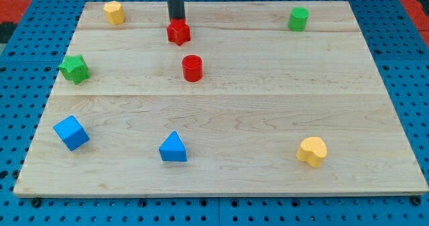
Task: Nudge the blue triangle towards the bottom center of the board
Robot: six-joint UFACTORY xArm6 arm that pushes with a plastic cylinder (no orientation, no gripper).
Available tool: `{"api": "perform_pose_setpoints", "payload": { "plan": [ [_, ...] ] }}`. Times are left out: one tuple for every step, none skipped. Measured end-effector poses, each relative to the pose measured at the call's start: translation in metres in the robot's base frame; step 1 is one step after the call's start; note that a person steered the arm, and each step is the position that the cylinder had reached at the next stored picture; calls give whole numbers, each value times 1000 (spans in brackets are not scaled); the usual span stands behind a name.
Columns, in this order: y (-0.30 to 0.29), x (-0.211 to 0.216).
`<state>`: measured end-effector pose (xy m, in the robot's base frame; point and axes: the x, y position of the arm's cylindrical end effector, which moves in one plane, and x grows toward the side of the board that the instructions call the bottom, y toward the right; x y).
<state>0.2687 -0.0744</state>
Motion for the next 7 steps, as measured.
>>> {"api": "perform_pose_setpoints", "payload": {
  "plan": [
    [71,68],
    [102,75],
    [118,76],
    [129,174],
    [107,281],
    [26,332],
    [-32,295]
  ]
}}
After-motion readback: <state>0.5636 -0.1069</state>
